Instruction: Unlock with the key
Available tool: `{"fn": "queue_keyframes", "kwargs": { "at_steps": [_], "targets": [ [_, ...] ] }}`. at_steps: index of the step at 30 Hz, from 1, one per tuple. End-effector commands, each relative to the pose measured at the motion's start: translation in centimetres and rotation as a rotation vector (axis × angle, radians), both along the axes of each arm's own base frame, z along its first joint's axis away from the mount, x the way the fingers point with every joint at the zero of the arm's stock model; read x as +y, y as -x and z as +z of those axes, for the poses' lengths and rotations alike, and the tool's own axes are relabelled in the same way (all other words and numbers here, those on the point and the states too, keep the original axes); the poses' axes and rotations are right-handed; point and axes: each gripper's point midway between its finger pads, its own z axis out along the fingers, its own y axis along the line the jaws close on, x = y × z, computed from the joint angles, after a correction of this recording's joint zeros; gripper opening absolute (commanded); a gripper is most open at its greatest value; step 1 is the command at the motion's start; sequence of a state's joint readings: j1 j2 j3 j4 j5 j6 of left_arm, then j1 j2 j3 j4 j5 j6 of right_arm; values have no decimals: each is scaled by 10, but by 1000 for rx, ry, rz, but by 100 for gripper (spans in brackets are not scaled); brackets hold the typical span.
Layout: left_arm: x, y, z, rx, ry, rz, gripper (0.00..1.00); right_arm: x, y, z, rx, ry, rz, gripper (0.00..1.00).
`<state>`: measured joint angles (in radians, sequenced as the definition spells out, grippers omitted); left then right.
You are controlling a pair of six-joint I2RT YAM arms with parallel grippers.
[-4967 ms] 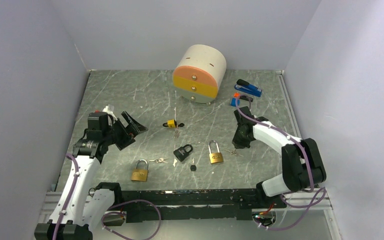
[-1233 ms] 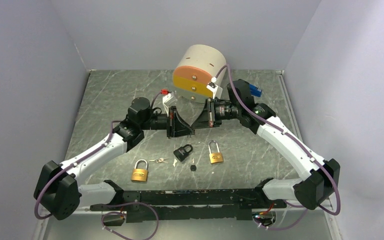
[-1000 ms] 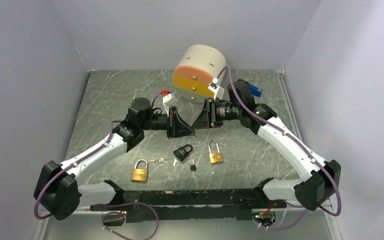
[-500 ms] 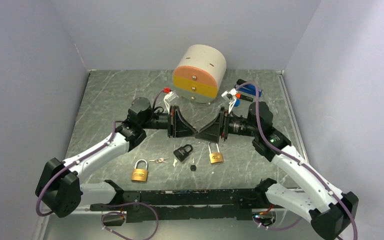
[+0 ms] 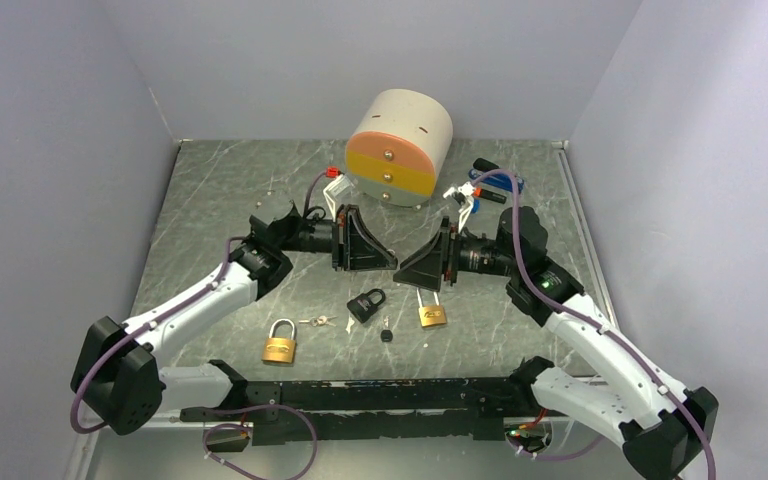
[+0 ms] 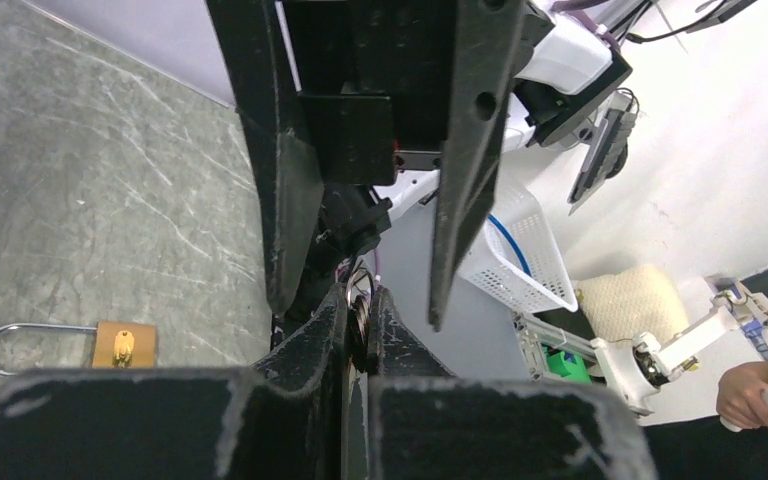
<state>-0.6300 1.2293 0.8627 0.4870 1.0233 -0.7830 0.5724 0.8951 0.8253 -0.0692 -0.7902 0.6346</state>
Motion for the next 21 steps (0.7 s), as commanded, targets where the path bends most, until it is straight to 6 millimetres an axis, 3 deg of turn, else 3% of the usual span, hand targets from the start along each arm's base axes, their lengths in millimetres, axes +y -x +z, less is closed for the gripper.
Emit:
{"fn": "queue_keyframes", "kwargs": {
  "at_steps": [1, 13, 14, 15, 17, 21],
  "targets": [
    [0, 6, 26, -66, 56, -50, 3, 0, -2, 12, -64, -8, -5, 60],
    [0, 7, 31, -72, 72, -51, 3, 9, -4, 22, -32, -37, 46, 0],
    [0, 5, 30, -69, 70, -42, 4, 8, -4, 23, -29, -35, 40, 0],
    [0, 4, 29, -66, 62, -31, 9, 8, -4, 23, -20, -29, 34, 0],
    [1, -1, 22, -63, 35, 24, 29, 5, -8, 19, 11, 4, 4, 0],
    [15, -31, -6, -45, -97, 290, 59, -2, -11, -16, 167, 207, -26, 0]
  ]
}}
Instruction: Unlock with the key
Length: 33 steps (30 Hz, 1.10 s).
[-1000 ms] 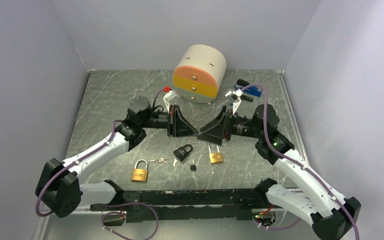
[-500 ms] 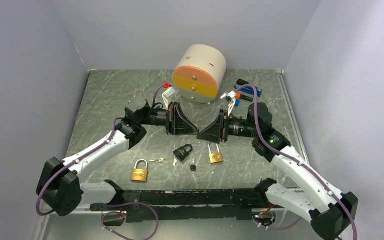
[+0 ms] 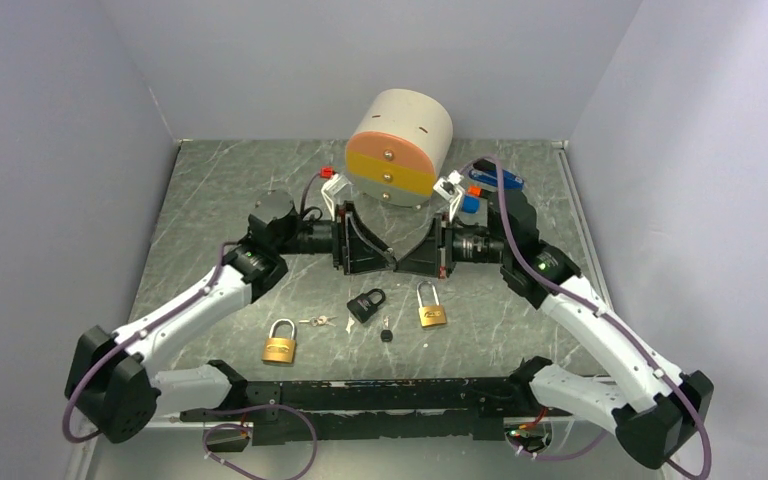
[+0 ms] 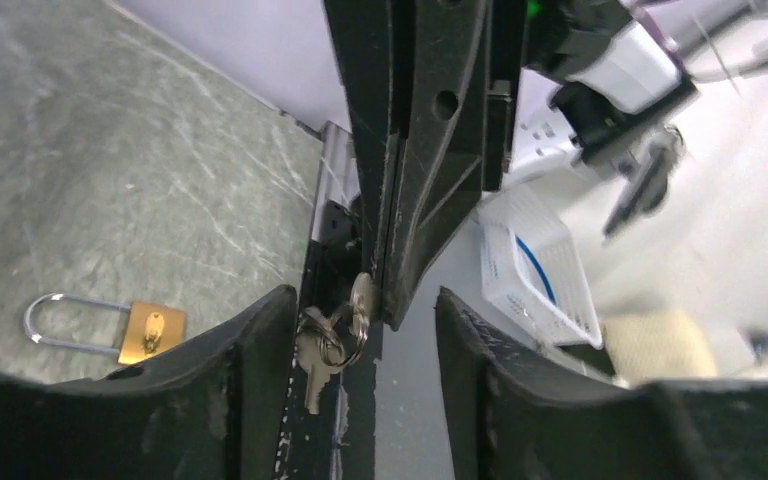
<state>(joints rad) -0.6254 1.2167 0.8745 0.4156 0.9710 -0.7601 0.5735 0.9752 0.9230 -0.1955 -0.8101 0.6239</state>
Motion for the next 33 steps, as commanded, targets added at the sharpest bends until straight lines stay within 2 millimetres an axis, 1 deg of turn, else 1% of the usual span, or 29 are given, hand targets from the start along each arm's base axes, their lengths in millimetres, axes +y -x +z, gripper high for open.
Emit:
{"fn": "queue_keyframes", "kwargs": {
  "at_steps": [1, 2, 3, 4, 6, 8, 10, 12, 15, 17, 20, 22, 26, 30, 33],
  "targets": [
    [22, -27, -9, -69, -112, 305, 64, -10, -9, -27, 124, 218, -50, 0],
    [30, -36, -20, -64, -154, 380, 68, -16, -10, -41, 166, 294, -66, 0],
    [40, -41, -25, -69, -179, 448, 70, -21, -11, -54, 209, 362, -81, 0],
    [48, -45, -33, -70, -210, 507, 72, -26, -13, -71, 266, 433, -101, 0],
    [64, -49, -46, -59, -261, 594, 73, -37, -12, -96, 361, 559, -139, 0],
    [72, -47, -54, -73, -279, 621, 72, -44, -6, -112, 440, 640, -136, 0],
    [73, -43, -57, -88, -270, 612, 72, -46, -1, -116, 468, 673, -110, 0],
    [68, -35, -59, -113, -233, 557, 71, -46, 0, -114, 458, 689, -88, 0],
    [53, -20, -53, -163, -145, 433, 68, -40, 4, -107, 435, 696, -12, 0],
    [45, -14, -51, -171, -113, 365, 66, -38, 4, -107, 406, 739, 21, 0],
    [35, -7, -49, -171, -82, 280, 63, -25, 10, -100, 355, 754, 102, 0],
    [29, 0, -41, -201, -29, 219, 62, -15, 15, -94, 309, 743, 153, 0],
    [25, 12, -33, -224, 40, 135, 62, 2, 24, -76, 228, 697, 231, 0],
    [22, 27, -39, -195, 31, 16, 54, 9, 27, -65, 182, 667, 275, 0],
    [24, 39, -44, -203, 7, -63, 50, 14, 30, -54, 157, 622, 322, 0]
  ]
}}
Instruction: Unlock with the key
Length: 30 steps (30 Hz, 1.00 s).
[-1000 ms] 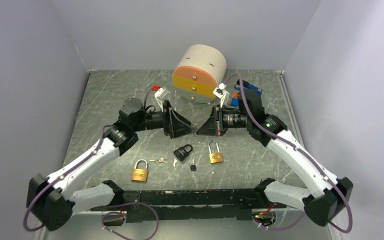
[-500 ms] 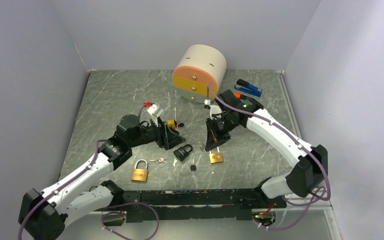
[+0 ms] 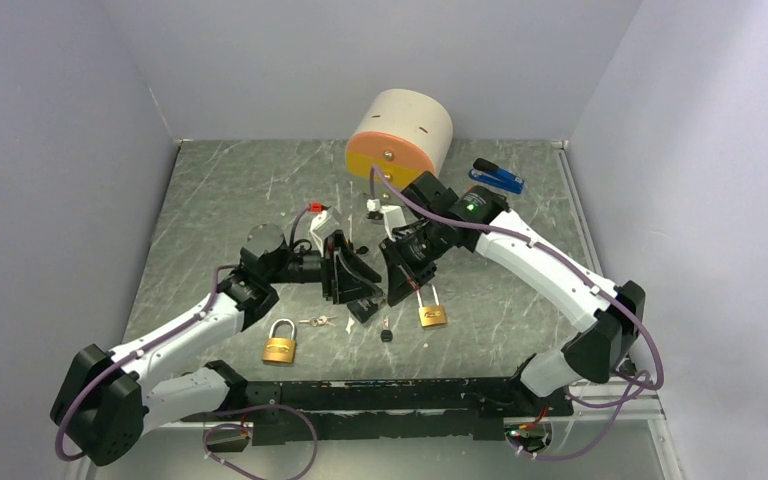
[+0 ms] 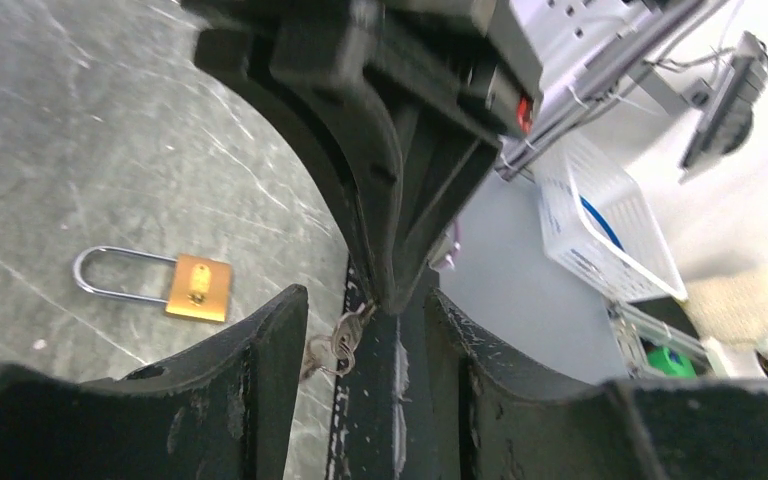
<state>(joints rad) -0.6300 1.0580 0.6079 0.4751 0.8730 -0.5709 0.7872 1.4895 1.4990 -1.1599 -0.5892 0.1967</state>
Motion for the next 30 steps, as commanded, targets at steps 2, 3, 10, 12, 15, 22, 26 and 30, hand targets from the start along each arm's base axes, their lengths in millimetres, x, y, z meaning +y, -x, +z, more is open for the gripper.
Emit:
{"fn": "queue_keyframes", "kwargs": {
  "at_steps": [2, 3, 10, 12, 15, 22, 26, 30],
  "targets": [
    [4, 28, 11, -74, -3, -168, 50, 12, 10, 35, -31, -158, 117, 0],
    [5, 29, 11, -83, -13, -165, 50, 14, 13, 41, -30, -191, 134, 0],
    [7, 34, 18, -112, -16, -197, 46, 16, 21, 53, -38, -256, 181, 0],
    [7, 33, 18, -120, -28, -199, 36, 16, 23, 52, -31, -260, 190, 0],
    [7, 33, 20, -128, -29, -200, 22, 15, 24, 53, -36, -266, 195, 0],
    [8, 45, 21, -76, -17, -276, 3, 21, 20, 65, -75, -314, 174, 0],
    [9, 46, 31, -76, 15, -264, 3, 26, 7, 75, -145, -347, 108, 0],
    [4, 40, 50, 4, 66, -229, 3, 30, -15, 104, -245, -462, -34, 49]
  ]
}}
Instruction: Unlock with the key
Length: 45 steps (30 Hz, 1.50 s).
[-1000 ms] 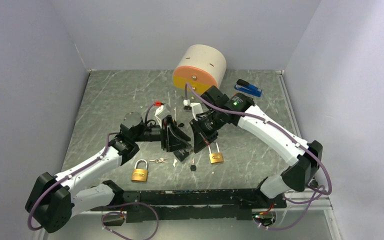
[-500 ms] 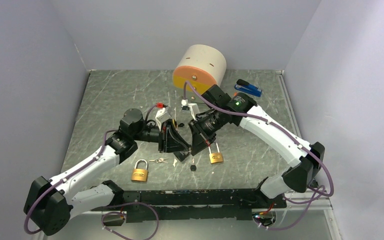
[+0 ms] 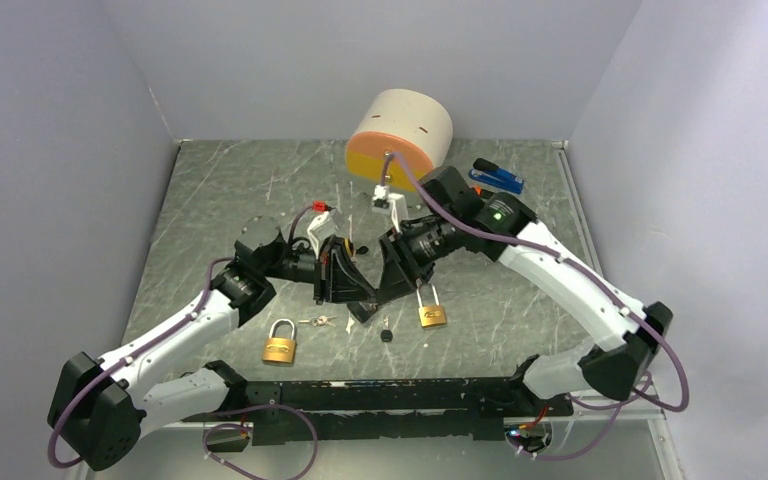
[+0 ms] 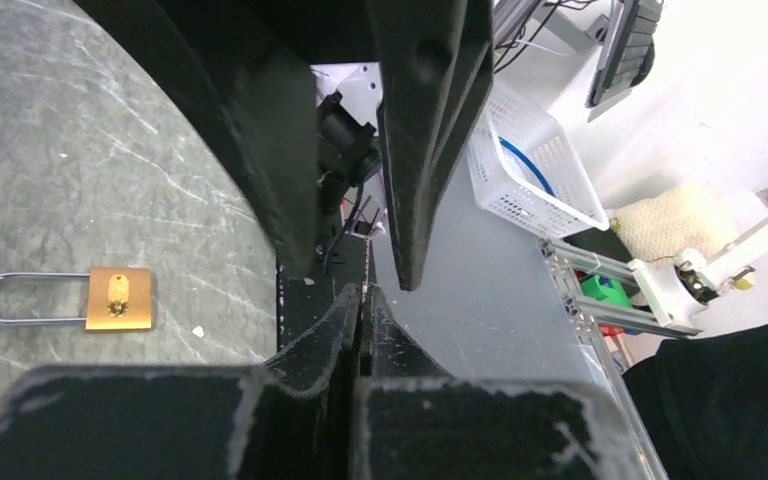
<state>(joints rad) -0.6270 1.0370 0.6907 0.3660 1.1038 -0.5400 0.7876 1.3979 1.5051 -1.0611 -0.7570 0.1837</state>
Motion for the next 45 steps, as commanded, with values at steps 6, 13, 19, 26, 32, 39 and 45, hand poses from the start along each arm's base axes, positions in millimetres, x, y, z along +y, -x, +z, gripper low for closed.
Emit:
{"fn": "queue_keyframes", "kwargs": {
  "at_steps": [6, 13, 19, 26, 32, 39, 45],
  "targets": [
    [-1, -30, 82, 33, 301, 235, 3, -6, -67, 121, -338, -575, -521, 81],
    [20, -59, 148, 83, 520, 470, 3, -28, -88, 166, -372, -914, -768, 86],
    [41, -77, 182, 214, 687, 585, 3, -15, -98, 192, -371, -1003, -741, 68],
    [58, -90, 190, 342, 836, 624, 3, -1, -82, 213, -384, -1103, -590, 52],
    [51, -92, 190, 361, 858, 573, 3, 6, -82, 212, -363, -1125, -559, 39],
    [43, -94, 191, 343, 847, 548, 3, 12, -93, 214, -348, -1105, -588, 43],
    [46, -101, 187, 392, 871, 570, 3, 20, -95, 212, -349, -1083, -563, 24]
  ]
}}
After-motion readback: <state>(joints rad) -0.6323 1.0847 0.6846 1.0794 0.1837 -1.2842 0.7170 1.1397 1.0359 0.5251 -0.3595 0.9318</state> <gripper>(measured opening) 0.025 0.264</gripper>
